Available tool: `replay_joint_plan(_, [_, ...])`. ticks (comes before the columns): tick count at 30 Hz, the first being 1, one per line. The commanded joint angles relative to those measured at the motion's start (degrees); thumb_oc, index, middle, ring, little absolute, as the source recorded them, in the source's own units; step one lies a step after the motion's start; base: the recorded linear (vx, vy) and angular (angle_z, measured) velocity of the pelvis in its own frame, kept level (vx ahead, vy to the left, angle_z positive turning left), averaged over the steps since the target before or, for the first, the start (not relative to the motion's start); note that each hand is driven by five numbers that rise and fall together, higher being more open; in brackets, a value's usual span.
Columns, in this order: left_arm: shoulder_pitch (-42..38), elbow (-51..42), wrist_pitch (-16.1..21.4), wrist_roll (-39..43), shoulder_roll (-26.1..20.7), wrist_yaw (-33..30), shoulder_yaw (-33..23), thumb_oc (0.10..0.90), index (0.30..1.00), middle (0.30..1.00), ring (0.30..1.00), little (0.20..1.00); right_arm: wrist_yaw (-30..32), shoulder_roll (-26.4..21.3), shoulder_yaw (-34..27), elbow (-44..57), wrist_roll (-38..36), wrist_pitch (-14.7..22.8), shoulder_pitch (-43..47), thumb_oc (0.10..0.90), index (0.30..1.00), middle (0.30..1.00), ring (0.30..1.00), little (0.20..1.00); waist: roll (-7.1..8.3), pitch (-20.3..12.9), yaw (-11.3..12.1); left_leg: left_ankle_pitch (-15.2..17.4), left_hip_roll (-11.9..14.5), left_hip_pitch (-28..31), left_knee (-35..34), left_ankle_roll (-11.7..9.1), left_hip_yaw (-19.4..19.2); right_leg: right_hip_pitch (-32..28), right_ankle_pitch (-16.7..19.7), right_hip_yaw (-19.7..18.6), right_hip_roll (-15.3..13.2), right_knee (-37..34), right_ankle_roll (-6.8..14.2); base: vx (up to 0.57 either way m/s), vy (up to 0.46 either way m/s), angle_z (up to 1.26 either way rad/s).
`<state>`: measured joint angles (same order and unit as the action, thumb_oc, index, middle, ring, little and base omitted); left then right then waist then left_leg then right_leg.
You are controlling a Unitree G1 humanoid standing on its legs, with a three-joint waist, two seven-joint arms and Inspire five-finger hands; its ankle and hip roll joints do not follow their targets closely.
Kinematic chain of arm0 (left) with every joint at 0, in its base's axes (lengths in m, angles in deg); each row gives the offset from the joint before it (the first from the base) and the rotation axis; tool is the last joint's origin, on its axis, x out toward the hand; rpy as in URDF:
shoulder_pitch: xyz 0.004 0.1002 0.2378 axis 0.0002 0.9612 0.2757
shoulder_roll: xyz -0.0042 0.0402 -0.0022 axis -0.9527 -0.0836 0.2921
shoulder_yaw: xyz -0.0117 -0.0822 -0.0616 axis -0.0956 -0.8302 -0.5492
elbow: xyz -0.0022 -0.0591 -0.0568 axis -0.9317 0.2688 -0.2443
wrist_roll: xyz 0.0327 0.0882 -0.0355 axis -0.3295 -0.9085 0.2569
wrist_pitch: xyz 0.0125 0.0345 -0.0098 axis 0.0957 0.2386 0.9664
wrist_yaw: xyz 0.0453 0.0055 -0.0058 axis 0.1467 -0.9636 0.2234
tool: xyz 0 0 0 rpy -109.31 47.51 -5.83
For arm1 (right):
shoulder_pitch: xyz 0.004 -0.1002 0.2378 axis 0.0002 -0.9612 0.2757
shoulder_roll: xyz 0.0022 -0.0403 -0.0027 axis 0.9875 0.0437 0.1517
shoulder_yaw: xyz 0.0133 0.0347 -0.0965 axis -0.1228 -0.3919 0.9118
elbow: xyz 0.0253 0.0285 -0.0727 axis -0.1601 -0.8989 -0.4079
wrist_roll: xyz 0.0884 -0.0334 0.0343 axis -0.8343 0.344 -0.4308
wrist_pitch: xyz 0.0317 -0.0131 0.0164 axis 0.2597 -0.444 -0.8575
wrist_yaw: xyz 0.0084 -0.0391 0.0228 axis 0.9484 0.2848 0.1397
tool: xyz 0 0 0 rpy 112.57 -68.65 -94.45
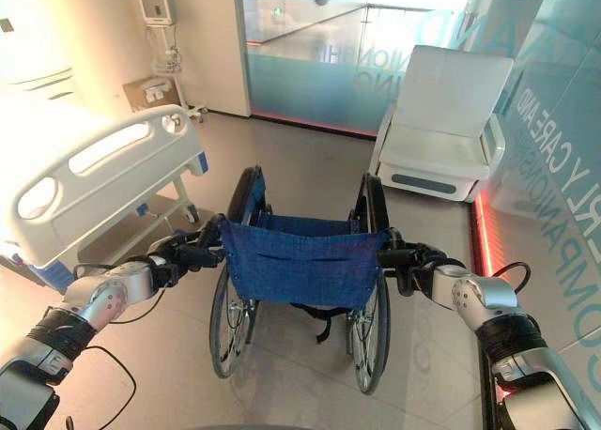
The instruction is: Push the wheelchair next to the bed
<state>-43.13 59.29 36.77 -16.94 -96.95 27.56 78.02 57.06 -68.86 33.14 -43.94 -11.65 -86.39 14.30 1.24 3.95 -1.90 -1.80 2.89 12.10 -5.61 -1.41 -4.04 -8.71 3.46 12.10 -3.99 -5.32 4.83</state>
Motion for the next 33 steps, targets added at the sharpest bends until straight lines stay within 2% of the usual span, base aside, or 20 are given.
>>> replay_joint_plan(1, [-14.13, -1.93, 8.49, 0.65, 3.86, 4.5, -1.05, 0.4, 0.3, 0.3, 0.3, 0.3, -7.95, 11.59, 4.32, 8.61, -7.24, 2.94, 8.58, 0.4, 0.3, 0.3, 0.3, 0.3, 0.06, 0.47, 1.31, 2.06, -6.01, 0.3, 0.61, 2.24, 0.02, -2.79, -2.3, -0.52, -0.85, 3.42, 1.26, 0.03, 0.032, -0.08])
replay_joint_plan(8, [-15.49, -0.08, 8.56, 0.77, 5.19, 3.8, -0.98, 0.4, 0.3, 0.3, 0.3, 0.3, -8.14, 11.7, 4.29, 6.55, -2.04, 3.54, 10.55, 0.4, 0.3, 0.3, 0.3, 0.3, 0.21, 0.85, 1.03, 2.68, -6.52, 0.7, 1.33, 2.93, -0.57, -2.24, -2.38, -1.37, -1.41, 4.9, 1.63, 0.03, 0.047, -0.04])
replay_joint_plan(16, [-17.42, 2.87, 7.16, 1.6, 6.05, 4.46, -1.08, 0.4, 0.3, 0.3, 0.3, 0.3, -7.36, 11.57, 4.37, 3.21, -2.33, 3.33, 13.56, 0.4, 0.3, 0.3, 0.3, 0.3, 0.28, 1.57, 1.02, 3.89, -7.17, 0.19, 3.74, 3.82, -1.3, -0.92, -2.5, -2.14, -2.61, 7.76, 2.31, 0.02, 0.074, -0.01])
replay_joint_plan(21, [-19.33, 6.32, 6.39, 3.05, 6.0, 5.7, -1.03, 0.4, 0.3, 0.3, 0.3, 0.3, -7.5, 11.33, 4.19, -0.11, -2.6, 3.72, 15.97, 0.4, 0.3, 0.3, 0.3, 0.3, -0.15, 2.88, 0.9, 4.83, -7.75, -1.17, 6.97, 4.82, -1.12, 1.67, -3.08, -3.11, -4.17, 13.49, 2.88, 0.01, 0.114, -0.02])
replay_joint_plan(24, [-20.42, 7.95, 5.54, 3.88, 5.73, 6.09, -1.16, 0.4, 0.3, 0.3, 0.3, 0.3, -7.86, 11.06, 4.0, -1.43, -2.71, 3.56, 16.56, 0.4, 0.3, 0.3, 0.3, 0.3, -0.3, 3.52, 0.58, 5.19, -8.22, -1.76, 8.14, 5.28, -0.93, 4.16, -1.15, -4.05, -5.39, 17.77, 3.25, 0.03, 0.128, -0.04])
replay_joint_plan(27, [-22.32, 11.18, 1.63, 5.69, 5.19, 6.7, -0.98, 0.4, 0.3, 0.3, 0.3, 0.3, -9.56, 9.57, 3.61, -4.25, -3.37, 1.74, 18.21, 0.4, 0.3, 0.3, 0.3, 0.3, -1.18, 4.15, 0.31, 5.17, -8.38, -2.38, 9.06, 5.36, -0.82, 7.17, 2.5, -4.93, -7.26, 24.38, 2.58, 0.07, 0.161, 0.03])
replay_joint_plan(31, [-23.5, 14.59, -0.19, 7.15, 4.81, 7.79, -1.03, 0.4, 0.3, 0.3, 0.3, 0.3, -10.91, 8.56, 4.58, -7.61, -4.11, -0.14, 21.13, 0.4, 0.3, 0.3, 0.3, 0.3, -1.95, 4.24, 0.48, 5.18, -8.23, -2.39, 9.1, 5.38, -1.72, 9.06, 4.25, -4.19, -8.41, 28.8, 2.32, 0.08, 0.111, 0.03])
replay_joint_plan(33, [-24.26, 16.51, -1.78, 7.05, 4.48, 8.21, -0.84, 0.4, 0.3, 0.3, 0.3, 0.3, -12.46, 8.03, 5.84, -10.55, -4.38, -1.26, 23.54, 0.4, 0.3, 0.3, 0.3, 0.3, -1.86, 3.89, 0.55, 5.38, -8.48, -2.02, 8.85, 5.35, -2.38, 9.61, 4.03, -3.48, -8.26, 26.78, 2.31, 0.17, 0.054, 0.03])
